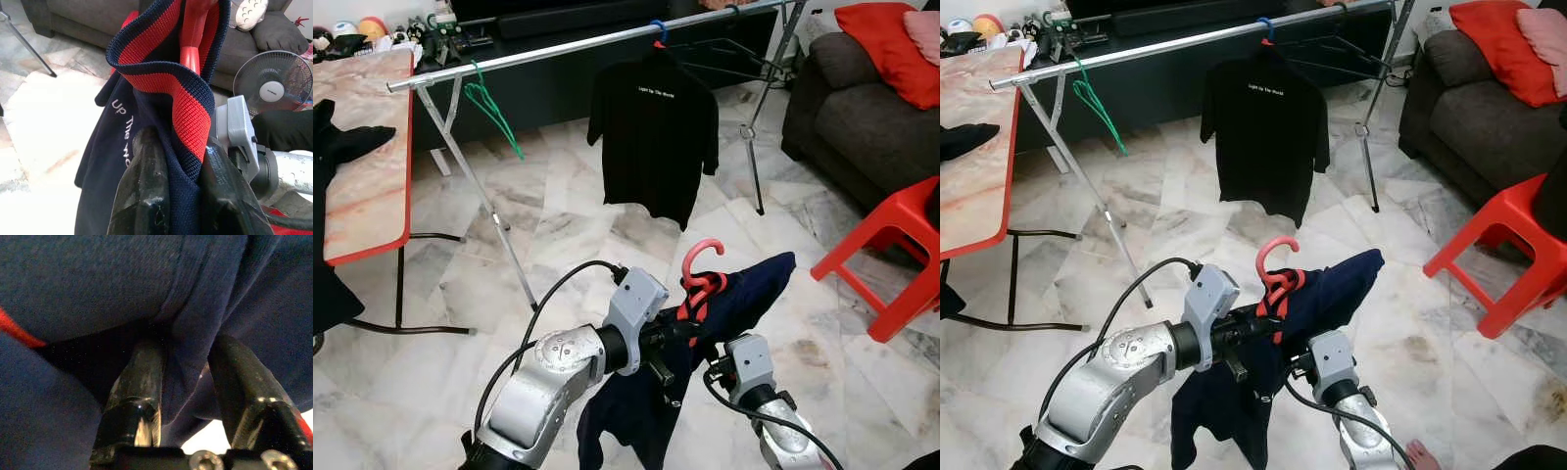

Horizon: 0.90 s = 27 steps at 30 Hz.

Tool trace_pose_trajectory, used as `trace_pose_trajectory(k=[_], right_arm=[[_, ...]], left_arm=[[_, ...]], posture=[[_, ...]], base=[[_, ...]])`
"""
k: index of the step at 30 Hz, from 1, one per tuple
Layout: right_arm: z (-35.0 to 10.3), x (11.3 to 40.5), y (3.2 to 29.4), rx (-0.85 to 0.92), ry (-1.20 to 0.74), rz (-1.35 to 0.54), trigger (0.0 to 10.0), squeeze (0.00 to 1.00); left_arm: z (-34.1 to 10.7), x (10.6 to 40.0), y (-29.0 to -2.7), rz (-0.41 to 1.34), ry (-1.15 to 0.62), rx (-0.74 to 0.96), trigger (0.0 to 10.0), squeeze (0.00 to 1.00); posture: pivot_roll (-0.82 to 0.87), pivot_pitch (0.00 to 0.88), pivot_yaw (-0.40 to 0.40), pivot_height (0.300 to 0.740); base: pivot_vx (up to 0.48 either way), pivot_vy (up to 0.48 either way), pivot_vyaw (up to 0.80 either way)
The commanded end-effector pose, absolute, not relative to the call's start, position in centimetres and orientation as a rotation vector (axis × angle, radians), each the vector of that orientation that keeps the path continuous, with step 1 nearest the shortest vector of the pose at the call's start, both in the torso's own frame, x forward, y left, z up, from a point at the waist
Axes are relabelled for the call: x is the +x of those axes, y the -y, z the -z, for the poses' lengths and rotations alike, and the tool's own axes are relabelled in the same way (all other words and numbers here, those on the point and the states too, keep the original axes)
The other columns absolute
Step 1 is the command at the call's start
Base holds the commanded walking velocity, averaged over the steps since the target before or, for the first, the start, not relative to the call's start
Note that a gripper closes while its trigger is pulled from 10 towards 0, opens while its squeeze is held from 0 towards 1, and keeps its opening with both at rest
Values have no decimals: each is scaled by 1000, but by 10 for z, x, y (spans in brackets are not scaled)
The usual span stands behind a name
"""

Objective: Hang hanger

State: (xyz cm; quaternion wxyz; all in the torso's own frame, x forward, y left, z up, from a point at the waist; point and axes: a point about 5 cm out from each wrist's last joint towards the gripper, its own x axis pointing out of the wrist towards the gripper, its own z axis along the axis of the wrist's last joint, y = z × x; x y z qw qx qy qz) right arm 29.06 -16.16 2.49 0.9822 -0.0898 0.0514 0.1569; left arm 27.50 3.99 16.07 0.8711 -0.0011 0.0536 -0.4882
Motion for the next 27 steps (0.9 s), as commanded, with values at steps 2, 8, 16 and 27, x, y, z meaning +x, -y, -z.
trace_pose_trajectory(k=[2,8,16,27], right_arm=[[-18,289,160,-173,-155,-309,10000,0],[-16,288,163,-146,-172,-278,0,0],[-12,286,163,-132,-206,-277,0,0],[-11,285,170,-108,-202,-240,0,0]], left_arm=[[-170,269,-36,1059,-72,-22,10000,0],[-168,269,-36,1058,-77,-23,10000,0],[-165,271,-41,1036,-85,-15,10000,0],[-160,273,-48,1001,-99,14,10000,0]], posture=[[-2,166,7,740],[-10,164,9,740],[-10,150,11,740],[-8,145,4,740]], base=[[0,0,0],[0,0,0],[0,0,0],[0,0,0]])
